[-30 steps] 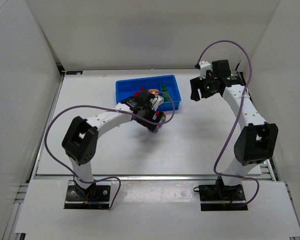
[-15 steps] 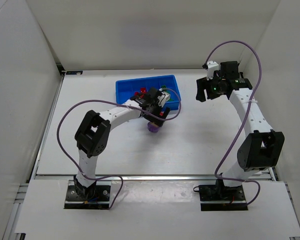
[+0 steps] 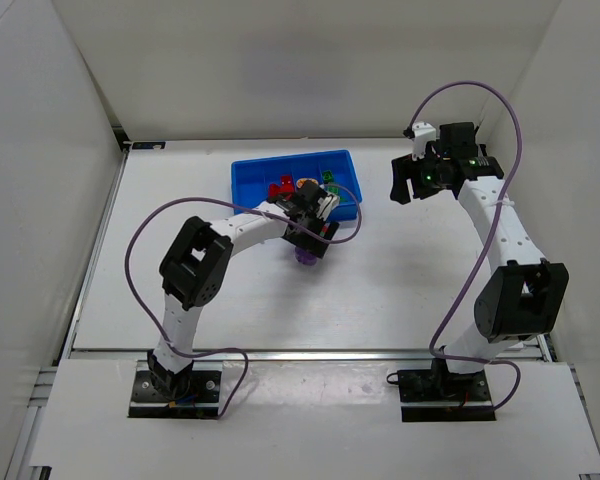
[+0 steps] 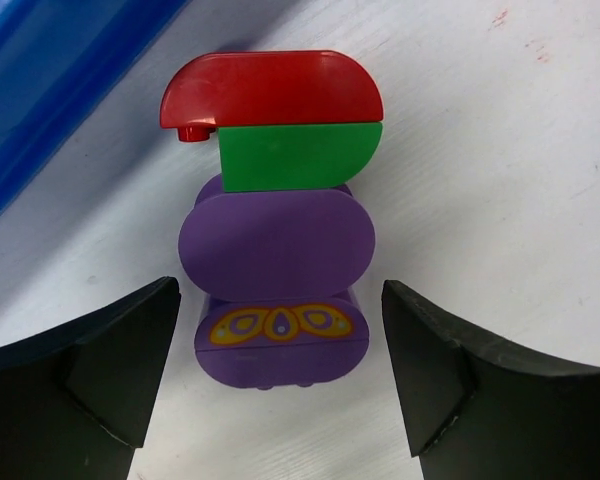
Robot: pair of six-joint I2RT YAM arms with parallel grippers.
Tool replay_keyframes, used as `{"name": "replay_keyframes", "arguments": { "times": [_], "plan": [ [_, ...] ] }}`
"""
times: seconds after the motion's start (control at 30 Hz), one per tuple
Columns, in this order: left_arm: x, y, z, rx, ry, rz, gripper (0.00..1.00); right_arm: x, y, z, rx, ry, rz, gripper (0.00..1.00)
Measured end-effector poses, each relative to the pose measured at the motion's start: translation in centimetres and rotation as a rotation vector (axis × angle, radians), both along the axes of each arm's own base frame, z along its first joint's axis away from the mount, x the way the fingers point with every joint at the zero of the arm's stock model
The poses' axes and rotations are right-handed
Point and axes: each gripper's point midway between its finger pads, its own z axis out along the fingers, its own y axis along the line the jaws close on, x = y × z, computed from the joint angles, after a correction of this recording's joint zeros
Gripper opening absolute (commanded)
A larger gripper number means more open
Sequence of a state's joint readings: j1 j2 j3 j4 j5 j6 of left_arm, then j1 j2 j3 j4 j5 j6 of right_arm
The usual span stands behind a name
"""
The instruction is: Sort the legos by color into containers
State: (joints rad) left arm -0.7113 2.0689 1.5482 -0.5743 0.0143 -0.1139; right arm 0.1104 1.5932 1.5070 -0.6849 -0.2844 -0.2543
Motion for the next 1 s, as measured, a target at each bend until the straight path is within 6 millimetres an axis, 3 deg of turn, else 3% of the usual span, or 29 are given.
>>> {"name": "replay_keyframes", "arguments": {
  "times": [0.13, 0.37, 0.6, 0.73, 0.83, 1.0],
  "plan": [
    [0.0, -0.1, -0.7, 0.002, 0.015, 0.007, 0.58, 0.0, 0.1, -0.1, 0.003, 0.003, 0.003, 0.74],
    [-0.1, -0.5, -0.6, -0.013, 0.023, -0.004, 0.23, 0.0, 0.1, -0.1, 0.008, 0.004, 0.004, 0.74],
    [-0.4, -0.8, -0.5, -0.020, 0.024, -0.032, 0.22, -0.1, 0.3, 0.0, 0.020, 0.005, 0.016, 0.74],
    [-2.7, -0.6, 0.6, -0.052, 0.025, -0.084, 0.22, -0.8, 1.5, 0.2, 0.073, 0.022, 0.075, 0.74],
    [-4.5, -0.1, 3.0, -0.104, -0.009, -0.127, 0.21, -2.0, 3.2, 0.3, 0.163, 0.055, 0.145, 0.74],
    [-6.1, -0.2, 8.9, -0.254, -0.141, -0.197, 0.21, -5.2, 6.1, -0.9, 0.357, 0.209, 0.218, 0.78]
  ]
}}
